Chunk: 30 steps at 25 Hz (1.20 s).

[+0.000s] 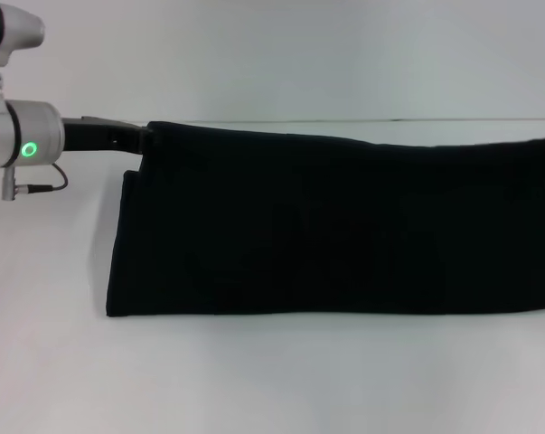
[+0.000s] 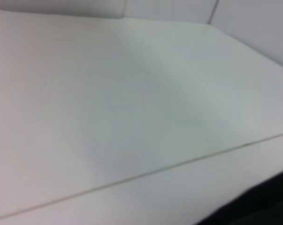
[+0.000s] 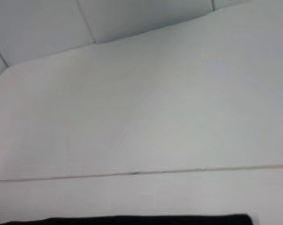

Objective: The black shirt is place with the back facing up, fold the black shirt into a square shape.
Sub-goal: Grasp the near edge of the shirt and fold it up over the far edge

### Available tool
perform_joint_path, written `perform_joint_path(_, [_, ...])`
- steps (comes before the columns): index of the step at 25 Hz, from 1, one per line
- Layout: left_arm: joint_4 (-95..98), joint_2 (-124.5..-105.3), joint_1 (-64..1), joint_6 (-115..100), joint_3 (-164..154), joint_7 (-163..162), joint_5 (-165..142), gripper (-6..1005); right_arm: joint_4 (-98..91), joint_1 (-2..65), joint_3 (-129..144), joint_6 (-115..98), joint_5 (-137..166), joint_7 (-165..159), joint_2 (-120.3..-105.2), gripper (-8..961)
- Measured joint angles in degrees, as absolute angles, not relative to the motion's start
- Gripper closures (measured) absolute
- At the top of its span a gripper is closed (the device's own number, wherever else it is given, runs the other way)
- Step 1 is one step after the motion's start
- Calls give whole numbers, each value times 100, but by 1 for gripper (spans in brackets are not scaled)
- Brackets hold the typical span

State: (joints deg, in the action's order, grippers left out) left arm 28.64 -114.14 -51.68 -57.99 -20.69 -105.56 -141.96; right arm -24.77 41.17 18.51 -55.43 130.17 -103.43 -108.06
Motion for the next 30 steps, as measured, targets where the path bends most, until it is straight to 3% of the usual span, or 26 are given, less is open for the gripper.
perform_joint_path(18, [2520, -11577, -5410, -4680, -2108, -10418, -14056, 982, -1937, 4570, 2013, -4222, 12743, -9876, -10907, 933])
perform_joint_path(24, [2449, -11731, -5466, -4150, -2140, -10398, -14048, 980, -1880, 4660, 2042, -3866, 12763, -9827, -11041, 933])
perform_joint_path(30, [2454, -11917, -5477, -3546, -2266, -10397, -14041, 977, -1912, 4626, 2153, -3838, 12758, -9828, -11059, 883])
